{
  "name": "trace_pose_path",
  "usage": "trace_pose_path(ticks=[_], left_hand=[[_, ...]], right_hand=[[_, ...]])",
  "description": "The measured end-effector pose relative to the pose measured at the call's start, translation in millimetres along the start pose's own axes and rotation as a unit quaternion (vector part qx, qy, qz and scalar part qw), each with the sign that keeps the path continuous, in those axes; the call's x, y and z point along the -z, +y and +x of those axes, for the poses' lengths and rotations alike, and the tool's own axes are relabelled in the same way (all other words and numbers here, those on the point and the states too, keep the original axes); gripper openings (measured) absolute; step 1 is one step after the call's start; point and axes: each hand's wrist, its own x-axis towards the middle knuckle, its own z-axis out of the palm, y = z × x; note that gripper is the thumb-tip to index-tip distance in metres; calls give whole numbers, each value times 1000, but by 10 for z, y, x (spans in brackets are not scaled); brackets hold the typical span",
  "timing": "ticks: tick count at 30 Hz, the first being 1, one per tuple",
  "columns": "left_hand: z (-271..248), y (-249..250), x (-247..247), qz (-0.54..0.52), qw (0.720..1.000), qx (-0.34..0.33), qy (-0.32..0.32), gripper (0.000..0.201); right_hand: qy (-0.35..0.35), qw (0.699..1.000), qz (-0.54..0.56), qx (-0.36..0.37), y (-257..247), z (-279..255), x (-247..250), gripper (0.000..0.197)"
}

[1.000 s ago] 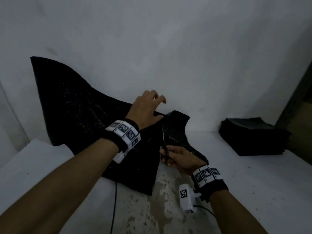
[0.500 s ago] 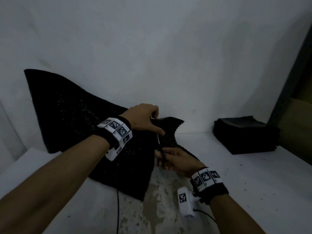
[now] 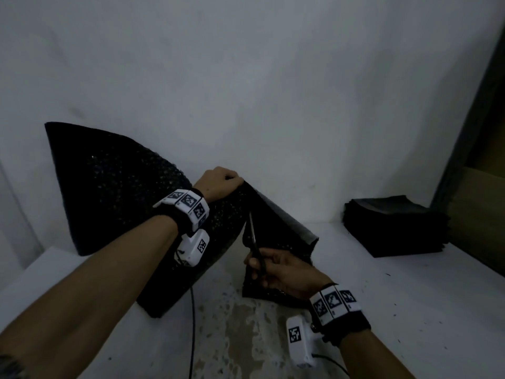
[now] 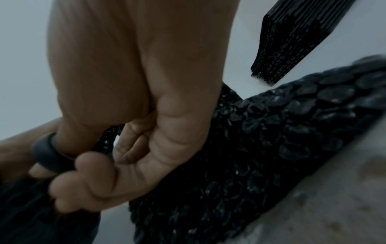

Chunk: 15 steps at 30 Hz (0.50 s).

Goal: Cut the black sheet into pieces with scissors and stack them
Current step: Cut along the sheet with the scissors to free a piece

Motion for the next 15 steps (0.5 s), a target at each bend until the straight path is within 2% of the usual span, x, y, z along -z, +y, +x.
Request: trace_pose_path(ticks=[3,5,7,11,15], left_hand=[[8,14,27,-48,996,-33,-71,21],[20,37,49,-69,993,-37,-92,38],[67,63,51,-69,996,-14,-63,47],[151,102,28,-50,998,17,-16,44],[195,47,-24,-52,998,38,-13,46]], right_hand=[[-12,1000,2,-1,-10,-14,7,31],[-14,1000,2,-3,-3,-20,31,34],[-13,1000,-5,-14,12,-25,42,34],[-27,1000,6,-12,72,-41,10,26],[-34,999,29,2,97,-77,-14,29]])
